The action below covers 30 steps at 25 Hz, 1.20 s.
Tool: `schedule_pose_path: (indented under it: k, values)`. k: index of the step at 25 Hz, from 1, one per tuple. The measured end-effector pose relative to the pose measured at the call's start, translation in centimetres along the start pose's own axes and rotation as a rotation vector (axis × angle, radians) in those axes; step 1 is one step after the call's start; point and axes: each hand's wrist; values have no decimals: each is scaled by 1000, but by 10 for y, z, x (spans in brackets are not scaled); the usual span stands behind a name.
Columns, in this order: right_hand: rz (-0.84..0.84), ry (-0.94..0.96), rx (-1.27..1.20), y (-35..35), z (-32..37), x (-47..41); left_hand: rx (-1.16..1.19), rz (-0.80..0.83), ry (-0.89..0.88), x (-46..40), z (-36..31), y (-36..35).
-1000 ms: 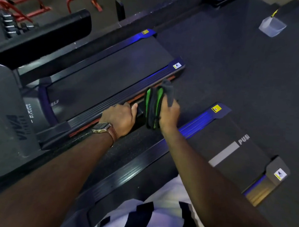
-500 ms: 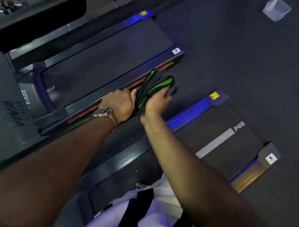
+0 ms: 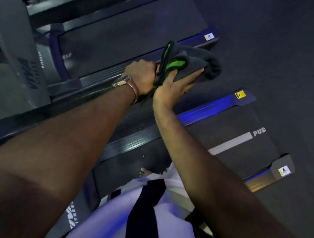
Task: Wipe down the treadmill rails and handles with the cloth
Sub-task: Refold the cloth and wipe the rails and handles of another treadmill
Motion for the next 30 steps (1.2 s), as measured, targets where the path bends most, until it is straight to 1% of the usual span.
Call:
schedule_pose_path:
  k: [2, 3, 4, 5, 6, 7, 9, 10, 11, 12, 13, 14, 15, 16, 17, 18, 19, 20, 21, 22, 23, 24, 27, 29, 30]
  values:
    - [92, 185, 443, 18, -11, -1, 87, -6, 24, 1, 3, 0]
    - [134, 332, 712, 33, -17, -4, 122, -12, 26, 2, 5, -2]
    - [182, 481, 922, 45, -16, -13, 132, -9, 16, 3, 7, -3]
    - [242, 622, 1063, 50, -3, -26, 116, 4, 4, 5, 9, -4]
    - [299, 703, 1170, 46, 13, -44, 95, 16, 3, 8, 11, -3]
    - [388, 717, 1272, 36, 31, -61, 80, 16, 6, 9, 14, -2]
    - [673, 659, 1480, 21, 58, -77, 71, 19, 23, 14, 21, 0]
    - [813, 679, 1506, 21, 59, -83, 63, 13, 30, 18, 24, -2]
    - [902, 752, 1452, 28, 61, -87, 56, -2, 42, 20, 26, -3]
    - [974, 769, 1418, 34, 60, -99, 59, -24, 54, 23, 26, -3]
    - [1050, 714, 1458, 36, 67, -105, 59, -54, 69, 25, 24, -5]
    - [1164, 595, 1566, 27, 75, -110, 60, -78, 96, 26, 20, -5]
    - [1278, 465, 1697, 7, 81, -114, 73, -89, 130, 26, 17, -4]
    - [1391, 387, 1754, -15, 88, -113, 88, -103, 180, 26, 15, -1]
    - [1491, 327, 1748, -30, 91, -108, 104, -116, 249, 26, 14, 0]
    - [1573, 323, 1696, -34, 90, -107, 115, -118, 325, 28, 13, 1]
    - [1630, 367, 1616, -28, 90, -112, 119, -115, 393, 29, 14, 0]
    - [1650, 325, 1542, -16, 87, -126, 121, -99, 444, 30, 15, 0]
    - [1673, 233, 1448, -3, 89, -141, 120, -85, 478, 30, 15, 0]
    - [1686, 152, 1290, 4, 88, -152, 115, -65, 505, 28, 15, 1]
    - [1697, 55, 1103, 2, 87, -155, 118, -49, 523, 26, 15, 2]
    - [1747, -9, 1011, -10, 86, -155, 124, -45, 531, 24, 16, 4]
    - [1984, 52, 1213, -29, 83, -139, 94, -54, 571, 34, 30, -1]
    - [2025, 149, 1417, -36, 83, -141, 43, -58, 552, 46, 41, -8]
    - [2016, 166, 1466, -45, 84, -136, 28, -71, 530, 50, 44, -12]
Point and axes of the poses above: each hand's wrist, its own x-axis away from the middle knuckle, its own y-axis out of the back of the hand, z = x × y, and after that the axes turned 14 degrees about z, right-handed
